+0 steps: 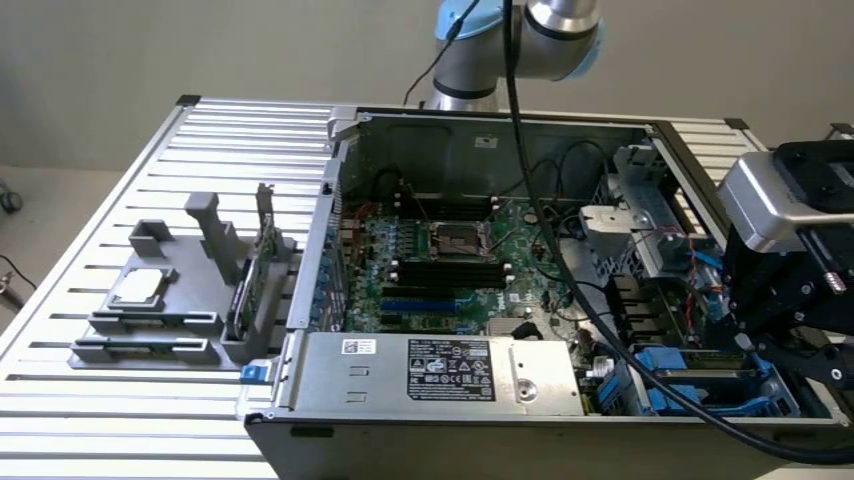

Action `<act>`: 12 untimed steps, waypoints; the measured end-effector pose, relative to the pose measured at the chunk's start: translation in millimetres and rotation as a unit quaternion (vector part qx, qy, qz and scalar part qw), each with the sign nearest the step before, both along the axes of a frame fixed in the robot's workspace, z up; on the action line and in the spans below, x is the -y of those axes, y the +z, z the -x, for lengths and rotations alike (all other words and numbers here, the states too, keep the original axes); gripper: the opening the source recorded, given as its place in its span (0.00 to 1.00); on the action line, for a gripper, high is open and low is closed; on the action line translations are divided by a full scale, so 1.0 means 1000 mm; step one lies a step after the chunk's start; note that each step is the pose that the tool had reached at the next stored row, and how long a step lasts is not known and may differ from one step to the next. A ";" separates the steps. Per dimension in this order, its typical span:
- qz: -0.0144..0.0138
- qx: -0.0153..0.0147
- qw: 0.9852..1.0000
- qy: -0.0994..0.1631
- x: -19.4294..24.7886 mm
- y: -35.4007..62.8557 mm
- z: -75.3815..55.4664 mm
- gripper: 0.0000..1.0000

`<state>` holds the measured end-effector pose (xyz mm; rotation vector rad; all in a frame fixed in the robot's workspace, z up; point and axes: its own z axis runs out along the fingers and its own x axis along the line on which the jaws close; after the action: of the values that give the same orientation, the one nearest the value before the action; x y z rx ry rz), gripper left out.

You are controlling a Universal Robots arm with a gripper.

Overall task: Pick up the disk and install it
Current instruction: 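Insert the disk into the insertion slot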

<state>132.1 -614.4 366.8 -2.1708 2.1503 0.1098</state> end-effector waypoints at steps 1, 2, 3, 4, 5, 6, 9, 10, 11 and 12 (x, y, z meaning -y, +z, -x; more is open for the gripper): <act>0.000 0.000 1.000 0.001 -0.0003 -0.0019 -0.001 0.11; 0.000 0.000 1.000 0.001 -0.0007 -0.0037 -0.001 0.11; 0.000 0.000 1.000 0.002 -0.0010 -0.0056 -0.002 0.11; 0.000 0.000 1.000 0.002 -0.0013 -0.0074 -0.003 0.11; 0.000 0.000 1.000 0.003 -0.0017 -0.0093 -0.003 0.11; 0.000 0.000 1.000 0.004 -0.0021 -0.0110 -0.004 0.11; 0.000 0.000 1.000 0.005 -0.0032 -0.0166 -0.006 0.11; 0.000 0.000 1.000 0.006 -0.0036 -0.0184 -0.007 0.11; 0.000 0.000 1.000 0.007 -0.0039 -0.0202 -0.007 0.11; 0.000 0.000 1.000 0.007 -0.0043 -0.0219 -0.008 0.11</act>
<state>139.9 -610.1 344.8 -2.1863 2.1351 0.1109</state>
